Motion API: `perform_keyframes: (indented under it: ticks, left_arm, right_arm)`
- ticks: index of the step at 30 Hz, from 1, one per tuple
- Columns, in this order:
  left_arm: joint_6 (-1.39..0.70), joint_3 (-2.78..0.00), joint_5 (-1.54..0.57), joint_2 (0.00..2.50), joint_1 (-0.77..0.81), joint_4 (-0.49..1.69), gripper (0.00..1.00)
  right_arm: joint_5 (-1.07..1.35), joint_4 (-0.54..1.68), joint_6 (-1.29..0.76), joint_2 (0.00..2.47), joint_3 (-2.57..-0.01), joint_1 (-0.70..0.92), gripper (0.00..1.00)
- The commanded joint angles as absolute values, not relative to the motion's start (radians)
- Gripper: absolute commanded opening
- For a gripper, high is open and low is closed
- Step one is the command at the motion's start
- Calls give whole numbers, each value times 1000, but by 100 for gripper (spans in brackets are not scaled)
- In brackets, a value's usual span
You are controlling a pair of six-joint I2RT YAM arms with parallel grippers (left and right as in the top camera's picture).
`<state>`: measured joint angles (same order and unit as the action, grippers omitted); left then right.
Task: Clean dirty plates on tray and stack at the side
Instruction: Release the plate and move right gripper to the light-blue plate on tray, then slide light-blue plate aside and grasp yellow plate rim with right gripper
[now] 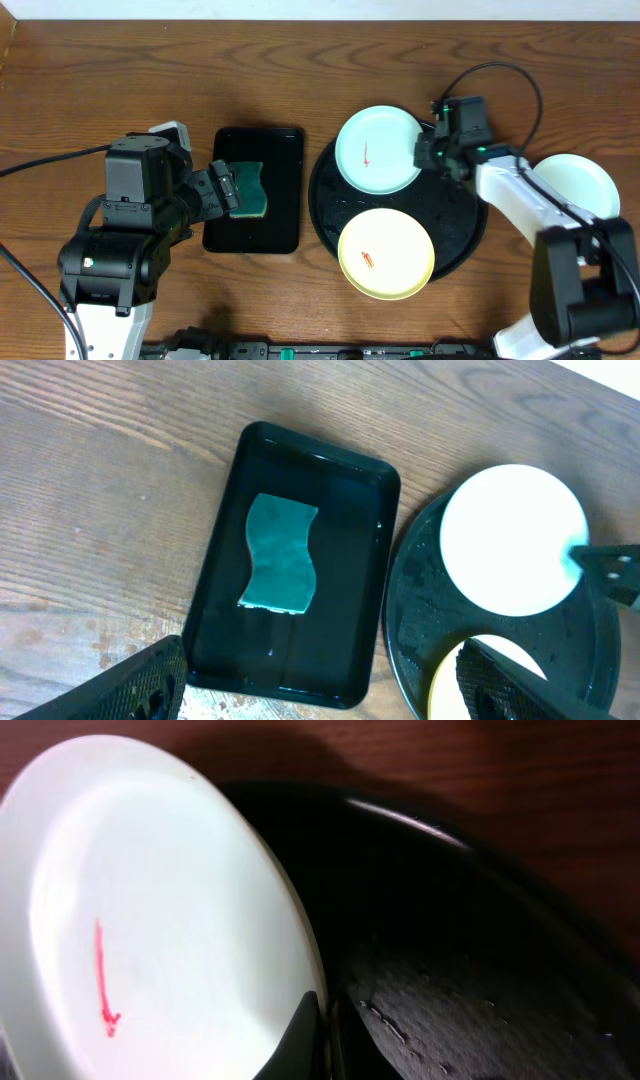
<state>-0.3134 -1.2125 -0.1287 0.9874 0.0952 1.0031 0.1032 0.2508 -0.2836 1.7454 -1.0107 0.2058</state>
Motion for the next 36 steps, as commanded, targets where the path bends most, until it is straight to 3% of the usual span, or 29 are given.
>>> perform_keyframes:
  ticks: [1,4,10,20,25,29,31,34,36]
  left_arm:
    - [-308,-1226,-131,987,93,1005,87]
    - [-308,-1226,-131,987,93,1005,87]
    - [-308,-1226,-131,987,93,1006,87]
    - [-308,-1226,-131,987,93,1005,87]
    - [-308,-1226,-131,987,93,1005,87]
    - [-308,-1226,-131,987,93,1006,87]
    - [-308,-1226,-131,987,93,1005,87]
    - [-308,-1226,-131,987,93,1005,87]
    - [-308,-1226,-131,987,93,1006,87]
  right_arm:
    - [30,222,-336,1802,-1024,231,2]
    - [32,240,-327,1780,-1029,219,29]
    - [88,417,-256,1623,-1047,197,38]
    - [166,900,-193,1529,-1015,250,26]
    - [170,871,-194,1565,-909,290,32]
    - [224,794,-193,1573,-815,297,30]
    - [230,751,-194,1573,-775,296,24]
    - [224,704,-194,1573,-762,294,1]
    - [224,667,-194,1569,-772,292,1]
